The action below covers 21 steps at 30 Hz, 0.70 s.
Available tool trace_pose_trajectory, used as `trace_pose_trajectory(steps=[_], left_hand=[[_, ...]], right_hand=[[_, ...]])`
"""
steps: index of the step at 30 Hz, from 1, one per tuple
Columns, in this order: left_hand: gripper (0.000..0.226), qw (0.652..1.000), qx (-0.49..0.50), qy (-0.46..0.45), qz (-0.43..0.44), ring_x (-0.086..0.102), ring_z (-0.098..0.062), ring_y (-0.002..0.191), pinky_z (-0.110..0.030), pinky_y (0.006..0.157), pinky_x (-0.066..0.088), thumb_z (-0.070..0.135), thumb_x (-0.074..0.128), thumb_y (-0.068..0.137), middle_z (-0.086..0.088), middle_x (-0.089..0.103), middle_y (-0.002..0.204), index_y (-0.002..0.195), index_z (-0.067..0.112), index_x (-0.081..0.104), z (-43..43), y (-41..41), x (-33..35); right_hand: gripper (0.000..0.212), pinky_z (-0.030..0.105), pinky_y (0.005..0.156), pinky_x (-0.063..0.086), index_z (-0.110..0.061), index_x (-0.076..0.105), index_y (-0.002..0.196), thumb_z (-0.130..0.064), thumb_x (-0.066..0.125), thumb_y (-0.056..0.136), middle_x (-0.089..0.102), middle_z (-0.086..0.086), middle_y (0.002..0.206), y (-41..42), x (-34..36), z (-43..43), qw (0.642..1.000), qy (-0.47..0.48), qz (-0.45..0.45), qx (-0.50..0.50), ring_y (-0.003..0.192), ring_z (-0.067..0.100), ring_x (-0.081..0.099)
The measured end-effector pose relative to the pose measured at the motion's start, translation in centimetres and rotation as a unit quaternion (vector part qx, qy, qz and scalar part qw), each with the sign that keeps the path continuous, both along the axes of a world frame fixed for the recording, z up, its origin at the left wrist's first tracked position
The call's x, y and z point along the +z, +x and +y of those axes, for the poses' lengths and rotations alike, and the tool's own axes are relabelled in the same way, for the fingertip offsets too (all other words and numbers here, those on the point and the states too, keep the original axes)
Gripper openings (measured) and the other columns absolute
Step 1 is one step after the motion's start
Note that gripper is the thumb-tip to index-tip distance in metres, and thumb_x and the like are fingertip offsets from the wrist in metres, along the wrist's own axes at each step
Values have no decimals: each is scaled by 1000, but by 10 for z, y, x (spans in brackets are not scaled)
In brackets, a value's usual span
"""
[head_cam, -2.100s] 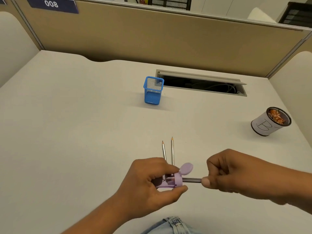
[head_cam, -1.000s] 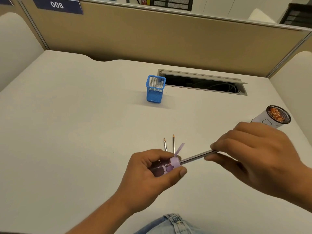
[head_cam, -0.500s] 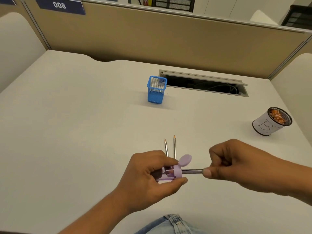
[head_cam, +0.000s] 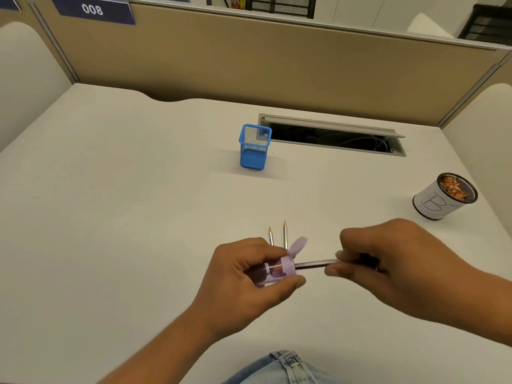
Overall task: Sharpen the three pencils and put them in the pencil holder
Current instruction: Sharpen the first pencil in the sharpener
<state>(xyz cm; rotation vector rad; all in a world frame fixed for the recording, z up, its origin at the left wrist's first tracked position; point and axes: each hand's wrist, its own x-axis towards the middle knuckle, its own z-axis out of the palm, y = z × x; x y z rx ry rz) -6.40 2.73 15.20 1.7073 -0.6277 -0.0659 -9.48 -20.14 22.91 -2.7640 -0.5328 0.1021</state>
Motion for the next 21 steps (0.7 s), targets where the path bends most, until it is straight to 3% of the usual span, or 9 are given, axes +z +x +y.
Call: trace_pose_trajectory(steps=[2, 4, 6, 9, 11, 14, 16, 18, 21], left_hand=[[18, 996, -17, 36, -83, 49, 1, 59, -9, 58, 37, 23, 84, 74, 13, 61, 69, 87, 14, 76, 1, 0, -2], [17, 993, -26, 47, -104, 48, 2, 60, -9, 58, 36, 23, 83, 75, 13, 59, 70, 87, 14, 76, 1, 0, -4], [18, 996, -19, 39, -72, 50, 1, 59, -8, 58, 37, 24, 84, 73, 15, 61, 70, 87, 17, 76, 3, 0, -7], [16, 998, -21, 2, 66, 55, -2, 59, -10, 58, 41, 31, 83, 71, 16, 65, 68, 84, 25, 77, 1, -1, -9], [15, 986, -29, -42, 156, 56, -1, 60, -12, 59, 44, 35, 82, 68, 15, 68, 68, 82, 30, 78, -2, -3, -10], [16, 983, -30, -60, 173, 57, -1, 60, -12, 59, 45, 35, 82, 68, 14, 68, 67, 82, 29, 79, -5, -3, -9], [16, 992, -32, -37, 119, 56, -1, 59, -10, 59, 43, 30, 83, 70, 15, 66, 67, 83, 24, 78, -4, -1, -8], [17, 999, -37, 9, 23, 51, -1, 57, -9, 57, 38, 24, 86, 70, 16, 61, 65, 84, 20, 77, -1, 1, -9], [20, 995, -57, 48, -64, 46, 4, 57, -9, 57, 35, 22, 86, 70, 29, 52, 70, 87, 19, 75, 2, 1, -9]], right_hand=[[41, 18, 42, 29, -22, 48, 62, -52, 69, 81, 49, -7, 46, 3, 1, 1, 961, 127, 214, -123, 42, 10, 35], [39, 17, 42, 31, -20, 52, 63, -50, 73, 80, 48, -8, 46, 3, -1, -1, 927, 150, 304, -159, 42, 8, 36], [36, 19, 44, 39, -28, 55, 74, -61, 68, 75, 59, -13, 55, 0, -2, 1, 960, 81, 234, -128, 47, 7, 47], [34, 17, 42, 38, -33, 52, 81, -67, 54, 81, 58, -15, 60, -4, 5, 1, 998, -68, 11, 1, 56, 4, 54], [32, 31, 39, 40, -21, 57, 78, -47, 54, 95, 57, -8, 63, -2, 6, -3, 971, -150, -150, 111, 51, 16, 50], [40, 33, 37, 36, -13, 57, 68, -37, 51, 99, 52, 3, 57, -1, -1, -4, 945, -179, -221, 159, 45, 28, 43], [39, 31, 36, 32, -19, 51, 68, -44, 48, 97, 48, -3, 53, -5, -4, -1, 965, -164, -155, 130, 42, 24, 40], [41, 26, 39, 31, -25, 45, 67, -57, 50, 91, 45, -7, 48, -3, -3, 3, 997, -70, 29, 26, 41, 13, 37], [40, 16, 42, 30, -23, 50, 63, -52, 66, 85, 47, -11, 45, 3, -4, 2, 933, 148, 301, -133, 42, 7, 35]])
